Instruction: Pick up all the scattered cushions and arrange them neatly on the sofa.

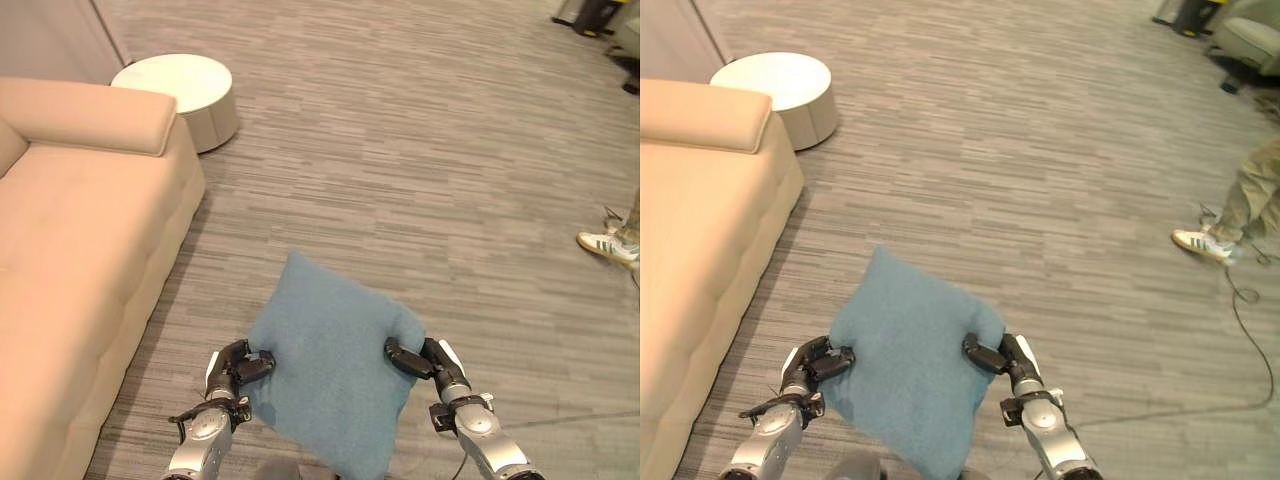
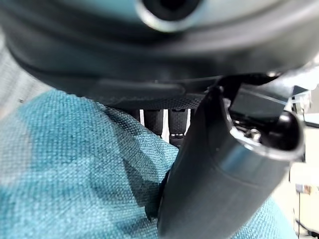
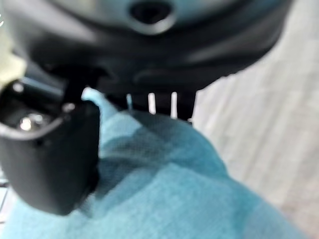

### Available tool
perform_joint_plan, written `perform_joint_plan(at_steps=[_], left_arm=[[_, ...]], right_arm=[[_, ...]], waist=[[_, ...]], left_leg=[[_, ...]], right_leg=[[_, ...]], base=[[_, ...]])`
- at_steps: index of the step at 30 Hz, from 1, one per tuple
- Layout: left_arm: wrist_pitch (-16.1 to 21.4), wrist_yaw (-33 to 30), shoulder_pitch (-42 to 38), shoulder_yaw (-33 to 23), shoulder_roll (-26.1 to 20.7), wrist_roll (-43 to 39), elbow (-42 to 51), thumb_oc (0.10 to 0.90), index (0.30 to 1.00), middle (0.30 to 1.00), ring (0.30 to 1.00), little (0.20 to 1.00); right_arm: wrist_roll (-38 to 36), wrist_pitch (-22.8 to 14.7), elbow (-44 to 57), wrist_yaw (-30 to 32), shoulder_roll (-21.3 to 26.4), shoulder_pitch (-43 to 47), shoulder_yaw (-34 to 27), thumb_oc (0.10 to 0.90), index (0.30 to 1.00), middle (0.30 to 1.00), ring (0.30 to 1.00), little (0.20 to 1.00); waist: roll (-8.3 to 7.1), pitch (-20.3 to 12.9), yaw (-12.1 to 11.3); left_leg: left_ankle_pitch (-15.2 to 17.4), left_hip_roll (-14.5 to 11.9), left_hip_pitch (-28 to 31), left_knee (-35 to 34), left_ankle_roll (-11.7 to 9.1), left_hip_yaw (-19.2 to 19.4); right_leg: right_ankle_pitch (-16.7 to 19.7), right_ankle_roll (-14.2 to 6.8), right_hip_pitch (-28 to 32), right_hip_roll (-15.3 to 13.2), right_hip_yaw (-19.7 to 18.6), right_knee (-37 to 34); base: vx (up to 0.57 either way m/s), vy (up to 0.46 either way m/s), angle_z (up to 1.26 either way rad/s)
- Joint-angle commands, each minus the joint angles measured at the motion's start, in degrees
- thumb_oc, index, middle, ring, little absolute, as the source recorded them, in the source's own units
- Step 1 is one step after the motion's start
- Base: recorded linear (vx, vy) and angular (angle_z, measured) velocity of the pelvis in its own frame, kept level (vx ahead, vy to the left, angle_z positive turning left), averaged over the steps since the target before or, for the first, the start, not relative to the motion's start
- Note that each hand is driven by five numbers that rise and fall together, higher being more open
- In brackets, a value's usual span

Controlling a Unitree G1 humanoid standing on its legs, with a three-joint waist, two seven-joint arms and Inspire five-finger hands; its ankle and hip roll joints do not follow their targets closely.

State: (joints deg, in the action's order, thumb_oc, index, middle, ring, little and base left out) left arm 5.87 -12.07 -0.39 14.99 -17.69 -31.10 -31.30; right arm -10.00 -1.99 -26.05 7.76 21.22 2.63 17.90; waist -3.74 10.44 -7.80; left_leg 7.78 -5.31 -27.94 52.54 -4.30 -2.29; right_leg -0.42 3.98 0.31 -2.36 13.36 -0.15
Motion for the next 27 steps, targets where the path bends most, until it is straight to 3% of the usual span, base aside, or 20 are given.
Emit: perform_joint_plan(at_steps=[1,2,3,4,5,6,8,9,11,12,14,16,17,18,19,21,24,25,27], left_arm=[[7.0,3.1,-6.2,3.9,4.2,-0.7,12.8,0.4,0.3,0.3,0.3,0.3],[6.9,2.6,-5.9,3.4,4.4,-0.6,13.0,0.4,0.3,0.3,0.3,0.3],[6.9,2.6,-5.9,3.4,4.3,-0.6,13.0,0.4,0.3,0.3,0.3,0.3],[7.1,2.4,-4.7,1.8,4.4,-1.2,13.6,0.4,0.3,0.3,0.3,0.3],[7.3,2.6,-4.5,1.8,4.3,-1.3,13.8,0.4,0.3,0.3,0.3,0.3],[7.3,2.6,-4.5,1.8,4.3,-1.3,13.8,0.4,0.3,0.3,0.3,0.3],[7.3,2.9,-4.1,1.6,4.3,-1.7,13.4,0.4,0.3,0.3,0.3,0.3],[7.4,2.9,-4.0,1.3,4.2,-1.9,13.3,0.4,0.3,0.3,0.3,0.3],[7.0,3.0,-3.0,0.4,3.5,-2.9,13.1,0.4,0.3,0.3,0.3,0.3],[6.7,3.0,-3.2,0.8,3.4,-2.7,13.2,0.4,0.3,0.3,0.3,0.3],[6.5,3.1,-3.4,1.1,3.2,-2.2,12.1,0.4,0.3,0.3,0.3,0.3],[6.4,3.0,-4.0,1.5,2.8,-1.8,12.2,0.4,0.3,0.3,0.3,0.3],[6.5,2.9,-4.3,1.4,2.3,-1.8,12.5,0.4,0.3,0.3,0.3,0.3],[6.7,2.6,-4.7,1.3,1.9,-1.9,12.7,0.4,0.3,0.3,0.3,0.3],[6.9,2.5,-5.2,1.5,1.8,-2.0,12.9,0.4,0.3,0.3,0.3,0.3],[7.1,2.6,-6.6,2.2,2.1,-1.7,12.6,0.4,0.3,0.3,0.3,0.3],[6.7,2.9,-7.7,3.1,2.2,-1.0,11.9,0.4,0.3,0.3,0.3,0.3],[6.5,3.2,-7.7,3.7,2.4,-0.5,11.6,0.4,0.3,0.3,0.3,0.3],[6.6,3.4,-7.8,3.9,3.2,-0.6,11.0,0.4,0.3,0.3,0.3,0.3]], right_arm=[[0.3,-6.2,8.6,-2.4,-2.9,6.9,4.2,0.4,0.3,0.3,0.3,0.3],[0.7,-6.3,8.2,-2.4,-3.1,7.4,4.6,0.4,0.3,0.3,0.3,0.3],[0.7,-6.3,8.2,-2.4,-3.1,7.4,4.6,0.4,0.3,0.3,0.3,0.3],[1.8,-6.8,6.5,-2.3,-4.0,8.9,5.2,0.4,0.3,0.3,0.3,0.3],[1.9,-6.9,6.2,-2.3,-4.3,9.6,5.1,0.4,0.3,0.3,0.3,0.3],[1.9,-6.9,6.2,-2.3,-4.3,9.6,5.1,0.4,0.3,0.3,0.3,0.3],[2.4,-6.7,5.5,-2.2,-4.9,11.3,5.2,0.4,0.3,0.3,0.3,0.3],[2.7,-6.7,5.4,-2.2,-5.4,11.8,5.3,0.4,0.3,0.3,0.3,0.3],[4.2,-6.7,6.4,-2.8,-6.3,12.5,5.8,0.4,0.3,0.3,0.3,0.3],[4.4,-6.5,6.8,-2.6,-6.4,12.5,5.8,0.4,0.3,0.3,0.3,0.3],[5.5,-6.7,6.9,-2.6,-6.6,12.8,5.7,0.4,0.3,0.3,0.3,0.3],[6.3,-6.6,7.2,-3.0,-6.5,13.7,5.8,0.4,0.3,0.3,0.3,0.3],[6.6,-6.6,7.4,-3.0,-6.5,14.2,5.8,0.4,0.3,0.3,0.3,0.3],[7.0,-6.4,7.8,-3.0,-6.6,14.2,5.7,0.4,0.3,0.3,0.3,0.3],[7.3,-6.4,8.3,-3.1,-6.5,14.3,5.7,0.4,0.3,0.3,0.3,0.3],[7.4,-6.6,9.3,-3.0,-6.2,14.7,5.6,0.4,0.3,0.3,0.3,0.3],[7.2,-6.8,9.5,-2.8,-5.9,15.4,5.7,0.4,0.3,0.3,0.3,0.3],[7.5,-7.0,10.1,-2.6,-5.4,15.7,6.1,0.4,0.3,0.3,0.3,0.3],[8.3,-7.0,11.0,-2.0,-4.9,15.7,6.1,0.4,0.3,0.3,0.3,0.3]], waist=[[-0.26,-0.3,-2.3],[0.05,-0.8,-3.1],[-0.17,-0.8,-3.1],[1.86,-2.2,-6.0],[2.16,-2.5,-6.6],[2.02,-2.3,-6.7],[2.26,-2.5,-7.5],[2.27,-2.6,-8.5],[1.1,-4.8,-11.1],[0.65,-5.0,-11.2],[-1.32,-6.0,-11.5],[-1.39,-5.7,-10.2],[-0.93,-5.7,-9.8],[-0.26,-5.7,-9.3],[0.33,-5.7,-8.6],[0.68,-5.0,-7.5],[0.94,-4.4,-6.5],[0.76,-4.1,-6.2],[1.13,-4.4,-5.2]], left_leg=[[-3.9,5.6,10.7,-20.5,3.5,5.6],[-4.4,6.4,10.4,-28.0,3.6,6.6],[-4.8,6.6,10.6,-28.7,3.6,6.7],[-13.2,5.9,9.4,-51.1,1.9,9.9],[-14.5,5.5,8.7,-55.9,1.5,12.4],[-14.6,5.7,9.2,-56.4,1.5,12.5],[-13.9,4.6,5.4,-57.5,1.1,16.7],[-15.5,4.1,4.7,-57.5,1.4,17.5],[-19.7,4.9,7.8,-57.4,3.0,14.5],[-19.9,5.1,8.7,-57.2,3.5,14.4],[-18.3,7.3,11.4,-56.2,5.7,13.4],[-15.1,8.7,15.1,-54.8,7.3,12.2],[-13.1,8.8,16.9,-53.9,7.8,11.4],[-11.6,8.6,19.0,-53.6,8.3,10.4],[-10.4,8.4,21.0,-53.8,8.3,8.5],[-9.0,8.6,23.9,-54.1,7.4,5.3],[-8.1,8.4,25.2,-53.6,6.1,2.8],[-6.8,8.8,26.9,-53.7,5.3,-0.6],[-5.7,9.0,28.2,-54.1,4.9,-4.1]], right_leg=[[-2.1,-7.2,3.0,2.8,2.0,-2.8],[-3.4,-7.6,4.4,3.8,2.1,-3.0],[-3.4,-7.7,4.3,3.6,2.2,-3.0],[-7.2,-7.6,9.2,6.9,2.6,-3.5],[-8.1,-7.6,10.8,7.1,3.0,-3.3],[-8.2,-7.6,11.1,6.9,2.9,-3.3],[-9.9,-8.0,13.7,7.5,3.9,-2.9],[-10.1,-8.0,14.2,7.7,4.0,-2.6],[-10.0,-9.4,16.6,7.0,3.8,0.0],[-9.7,-9.8,16.4,6.0,4.0,1.9],[-3.9,-13.2,15.1,2.1,5.9,9.9],[5.0,-17.4,11.3,-3.3,8.1,23.8],[7.5,-18.3,10.0,-5.4,10.1,29.1],[7.5,-17.7,7.8,-6.9,11.3,33.2],[5.1,-16.2,4.6,-7.0,11.4,34.5],[-0.7,-14.3,0.9,-6.0,12.3,29.2],[-3.1,-13.1,-0.4,-5.2,13.6,21.4],[-3.8,-12.4,-2.6,-3.9,10.6,12.7],[-2.1,-12.7,-5.1,-3.7,6.7,6.7]], base=[[0.34,0.022,-0.28],[0.19,0.008,-0.42],[0.74,0.102,-0.14],[0.74,0.131,-0.11],[0.75,0.133,0.18],[0.37,0.092,0.04],[0.39,0.114,-0.07],[0.64,0.174,-0.39],[0.68,0.196,-0.17],[0.46,0.192,0.36],[0.42,0.249,0.46],[0.45,0.295,0.52],[0.45,0.253,0.89],[0.41,0.208,1.13],[0.38,0.14,0.8],[0.31,0.03,0.62],[0.2,-0.055,1.0],[0.36,-0.139,1.43],[0.28,-0.103,1.23]])
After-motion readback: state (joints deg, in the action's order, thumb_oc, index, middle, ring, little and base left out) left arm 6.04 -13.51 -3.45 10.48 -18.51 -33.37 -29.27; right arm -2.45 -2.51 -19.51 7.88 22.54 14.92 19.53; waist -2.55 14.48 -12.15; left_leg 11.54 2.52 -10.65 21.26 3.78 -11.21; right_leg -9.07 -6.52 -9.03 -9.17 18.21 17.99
